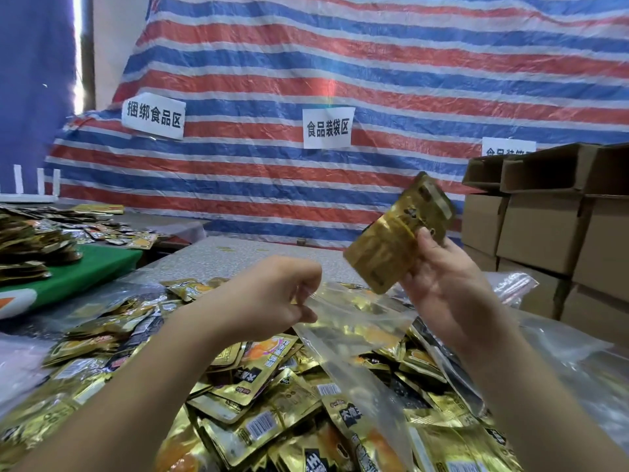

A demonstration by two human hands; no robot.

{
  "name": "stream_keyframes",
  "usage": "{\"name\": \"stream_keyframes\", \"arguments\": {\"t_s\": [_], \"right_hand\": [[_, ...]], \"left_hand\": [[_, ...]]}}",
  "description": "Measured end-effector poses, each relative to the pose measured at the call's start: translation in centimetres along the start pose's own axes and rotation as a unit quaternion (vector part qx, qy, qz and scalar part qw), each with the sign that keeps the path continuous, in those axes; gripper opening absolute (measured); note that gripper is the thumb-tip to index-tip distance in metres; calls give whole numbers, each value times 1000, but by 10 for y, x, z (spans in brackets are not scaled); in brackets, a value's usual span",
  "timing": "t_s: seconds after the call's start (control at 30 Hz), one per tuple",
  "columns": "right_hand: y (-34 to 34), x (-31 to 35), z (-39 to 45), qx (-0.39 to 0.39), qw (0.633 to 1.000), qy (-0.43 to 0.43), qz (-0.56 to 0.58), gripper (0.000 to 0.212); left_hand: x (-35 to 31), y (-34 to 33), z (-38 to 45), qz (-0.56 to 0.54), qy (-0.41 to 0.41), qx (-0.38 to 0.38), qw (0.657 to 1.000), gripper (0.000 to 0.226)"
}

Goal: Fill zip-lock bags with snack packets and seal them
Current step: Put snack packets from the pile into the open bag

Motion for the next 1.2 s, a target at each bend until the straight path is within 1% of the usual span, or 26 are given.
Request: {"name": "stream_keyframes", "arguments": {"t_s": [0.03,0.1,0.17,0.2,0.23,0.3,0.33,0.37,0.43,0.5,0.57,0.7,0.8,0.83,0.9,0.97,1.0,1.07,1.1,1.17,1.2], "right_hand": [[-6,0,-1,14,999,0,-38,35],[-16,2,-3,40,988,7,-149,34],[-24,5,-7,64,960,7,-272,32],[-28,7,-8,73,940,4,-333,28],[-30,9,-9,80,912,3,-403,26],[-34,9,-10,99,836,-1,-539,28],[-38,5,-11,119,808,-11,-577,30],[-41,0,-12,142,794,-21,-590,33],[-45,-5,-13,168,794,-34,-584,37],[-43,-4,-13,169,797,-42,-578,37],[-41,-2,-14,173,790,-54,-585,36],[-37,0,-16,172,777,-81,-600,27],[-37,1,-18,177,763,-103,-612,18],[-36,0,-19,181,754,-114,-621,16],[-35,-5,-21,191,724,-138,-648,15],[-37,-10,-22,203,690,-151,-678,16],[-39,-12,-22,207,681,-147,-687,16],[-45,-9,-21,196,683,-116,-694,17],[-47,-5,-19,182,692,-94,-692,23],[-51,7,-16,151,720,-38,-676,50],[-55,14,-17,146,732,-8,-665,56]], "left_hand": [[-1,1,-1,-8,-6,-4,1000,44],[-3,3,-2,-22,-13,-13,1000,42],[-3,5,-3,-42,-15,-17,999,40],[-3,6,-2,-63,-18,-18,998,39],[-3,7,-3,-85,-23,-19,996,40],[-6,11,-3,-99,-34,-30,994,42],[-8,12,-3,-101,-39,-35,994,42],[-10,12,-4,-107,-43,-37,993,39],[-12,13,-5,-116,-45,-38,992,34],[-12,13,-6,-108,-38,-38,993,33],[-11,15,-7,-111,-29,-35,993,24],[-14,18,-7,-130,-29,-56,990,13],[-14,20,-7,-165,-31,-75,983,11],[-14,20,-7,-166,-29,-74,983,13],[-14,16,-5,-156,-22,-67,985,17],[-14,14,-4,-135,-15,-67,988,15],[-15,15,-4,-128,-16,-72,989,14],[-16,19,-5,-144,-21,-86,986,13],[-15,23,-6,-160,-24,-99,982,12],[-13,31,-9,-185,-24,-141,972,11],[-12,36,-11,-195,-19,-168,966,10]]}}
Point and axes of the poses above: each hand's wrist, its own z-axis towards the middle knuckle, its own y-axis out of the back of the hand, x = y × z, the point moved 10 cm from there along z, towards the middle knuckle, and after that the axes turned 10 degrees about x, right-handed, at the moved point
